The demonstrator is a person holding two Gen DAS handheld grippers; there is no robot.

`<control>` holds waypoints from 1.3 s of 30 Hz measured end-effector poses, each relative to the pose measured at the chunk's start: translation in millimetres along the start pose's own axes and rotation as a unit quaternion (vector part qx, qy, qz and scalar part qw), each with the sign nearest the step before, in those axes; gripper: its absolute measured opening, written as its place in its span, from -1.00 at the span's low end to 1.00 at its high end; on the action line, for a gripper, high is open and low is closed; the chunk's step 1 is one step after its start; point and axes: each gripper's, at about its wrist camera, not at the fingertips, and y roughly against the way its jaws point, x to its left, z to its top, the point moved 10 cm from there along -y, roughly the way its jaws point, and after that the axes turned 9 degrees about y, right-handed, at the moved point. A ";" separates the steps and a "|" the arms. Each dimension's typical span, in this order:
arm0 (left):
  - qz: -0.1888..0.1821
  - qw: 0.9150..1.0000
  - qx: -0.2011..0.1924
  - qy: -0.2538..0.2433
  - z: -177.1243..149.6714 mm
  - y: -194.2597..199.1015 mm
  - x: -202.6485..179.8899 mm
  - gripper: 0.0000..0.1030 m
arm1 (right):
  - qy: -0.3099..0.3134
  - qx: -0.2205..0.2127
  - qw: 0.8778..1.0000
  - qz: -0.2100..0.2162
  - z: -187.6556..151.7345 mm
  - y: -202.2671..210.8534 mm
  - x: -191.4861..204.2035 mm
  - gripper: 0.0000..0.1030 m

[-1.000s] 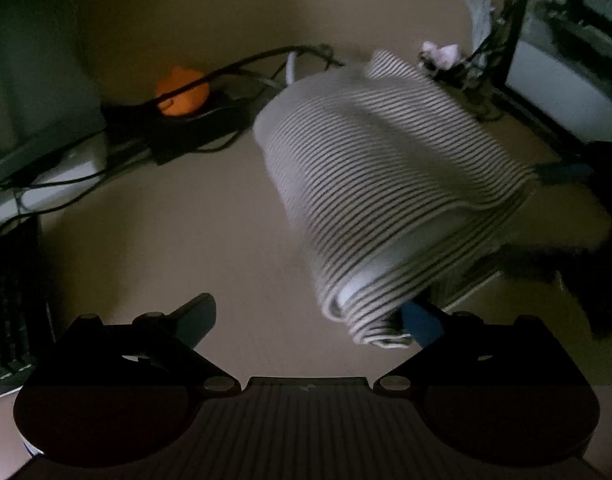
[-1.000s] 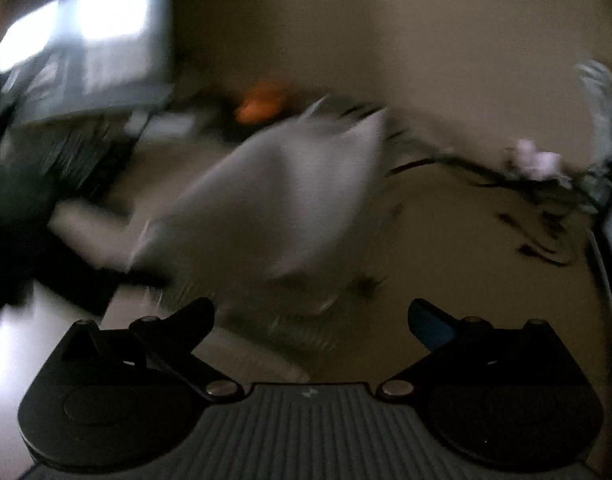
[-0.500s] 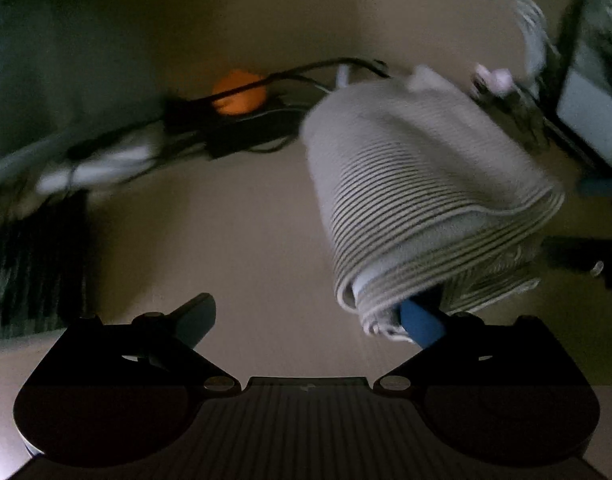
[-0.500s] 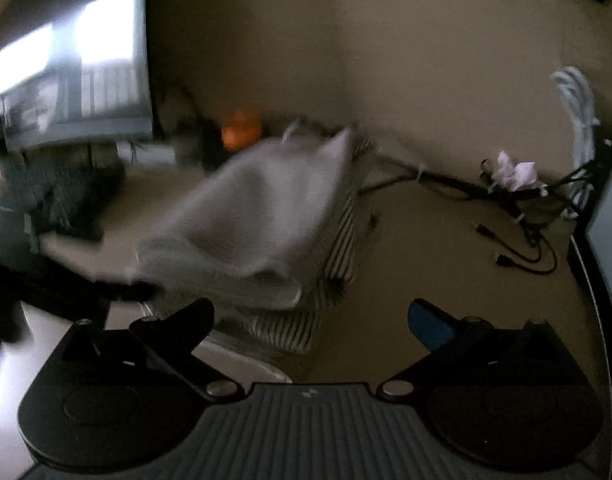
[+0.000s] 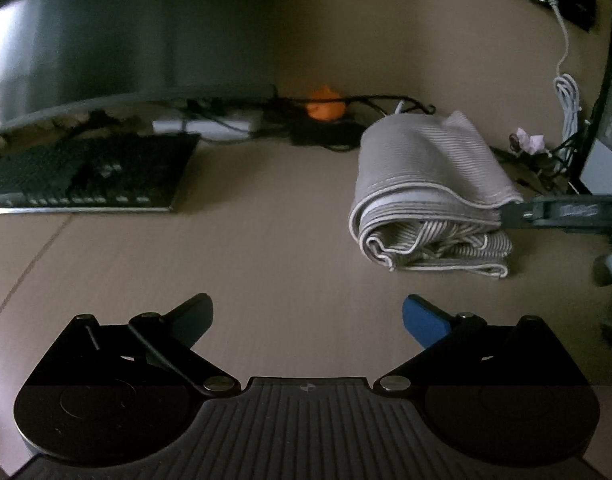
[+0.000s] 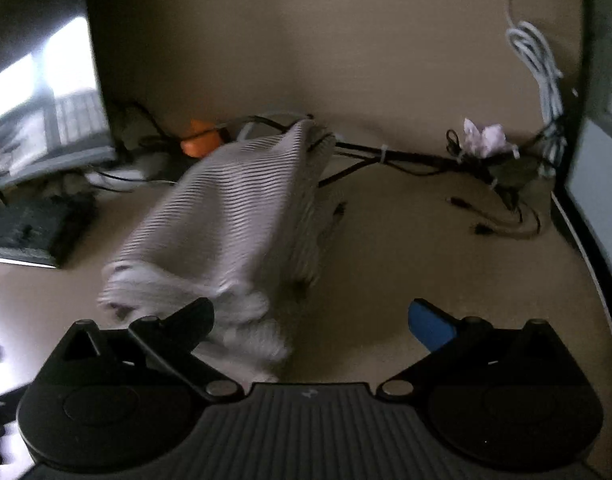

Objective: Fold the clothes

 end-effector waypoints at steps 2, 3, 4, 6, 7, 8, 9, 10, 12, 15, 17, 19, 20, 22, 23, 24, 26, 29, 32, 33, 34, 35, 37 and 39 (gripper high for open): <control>-0.007 1.000 -0.018 -0.024 -3.0 6.0 -2.2 1.00 | -0.030 -0.005 0.999 0.013 -16.2 20.1 8.7 1.00; -0.016 0.999 -0.024 -0.031 -4.9 9.6 -2.2 1.00 | -0.048 -0.007 0.999 0.018 -28.2 30.7 16.1 1.00; -0.022 0.999 -0.024 -0.032 -7.8 13.5 -1.3 1.00 | -0.062 -0.009 0.998 0.019 -40.0 41.3 23.1 1.00; -0.034 0.999 -0.022 -0.023 -13.6 21.8 3.4 1.00 | -0.074 -0.024 0.997 -0.010 -64.3 62.8 36.8 1.00; -0.040 0.998 -0.028 -0.024 -17.6 26.3 4.9 1.00 | -0.078 -0.034 0.996 -0.029 -76.8 73.8 43.9 1.00; -0.045 0.998 -0.036 -0.028 -22.0 31.1 6.1 1.00 | -0.073 -0.045 0.995 -0.045 -88.7 83.7 52.0 1.00; -0.050 0.997 -0.044 -0.033 -26.5 35.8 7.2 1.00 | -0.053 -0.052 0.996 -0.058 -98.2 90.0 60.5 1.00; -0.052 0.997 -0.044 -0.040 -30.9 38.7 8.6 1.00 | -0.032 -0.047 0.996 -0.069 -104.8 92.5 66.4 1.00; -0.061 0.996 -0.034 -0.051 -36.0 41.7 10.1 1.00 | -0.025 -0.031 0.995 -0.091 -112.5 96.9 69.9 1.00; -0.076 0.995 -0.030 -0.061 -41.1 49.4 11.2 1.00 | -0.052 -0.031 0.992 -0.113 -118.7 109.2 68.0 1.00; -0.087 0.993 -0.031 -0.069 -43.9 55.5 9.9 1.00 | -0.066 -0.031 0.990 -0.121 -121.5 114.5 67.1 1.00; -0.094 0.992 -0.030 -0.074 -46.9 58.0 8.3 1.00 | -0.072 -0.031 0.989 -0.123 -123.2 117.0 69.5 1.00; -0.095 0.992 -0.027 -0.075 -48.5 58.4 8.2 1.00 | -0.073 -0.032 0.989 -0.124 -124.7 119.9 71.1 1.00; -0.097 0.992 -0.023 -0.076 -51.3 59.3 8.6 1.00 | -0.072 -0.033 0.989 -0.124 -126.7 123.9 73.8 1.00; -0.099 0.992 -0.021 -0.074 -52.1 59.8 9.4 1.00 | -0.071 -0.033 0.989 -0.124 -127.0 124.5 74.8 1.00; -0.101 0.992 -0.020 -0.071 -52.7 60.3 10.2 1.00 | -0.069 -0.033 0.989 -0.125 -126.9 125.1 75.8 1.00; -0.101 0.992 -0.018 -0.068 -53.5 60.1 11.9 1.00 | -0.066 -0.034 0.989 -0.125 -126.5 125.9 77.7 1.00; -0.098 0.993 -0.015 -0.064 -54.5 59.5 14.3 1.00 | -0.063 -0.033 0.990 -0.123 -127.4 127.8 80.7 1.00; -0.095 0.994 -0.010 -0.059 -55.0 58.1 15.5 1.00 | -0.061 -0.032 0.990 -0.122 -127.3 128.3 81.1 1.00; -0.095 0.994 -0.009 -0.058 -55.0 58.2 15.3 1.00 | -0.061 -0.033 0.990 -0.122 -127.0 129.0 80.5 1.00; -0.095 0.994 -0.009 -0.057 -55.1 58.4 15.0 1.00 | -0.061 -0.034 0.990 -0.123 -126.7 129.7 79.7 1.00; -0.096 0.994 -0.008 -0.056 -55.4 58.6 14.3 1.00 | -0.061 -0.034 0.990 -0.124 -126.7 130.3 79.0 1.00; -0.098 0.994 -0.007 -0.056 -56.2 59.0 12.7 1.00 | -0.060 -0.033 0.990 -0.124 -127.5 131.1 77.8 1.00; -0.100 0.993 -0.004 -0.057 -57.9 59.0 10.1 1.00 | -0.058 -0.032 0.990 -0.123 -128.2 131.9 77.4 1.00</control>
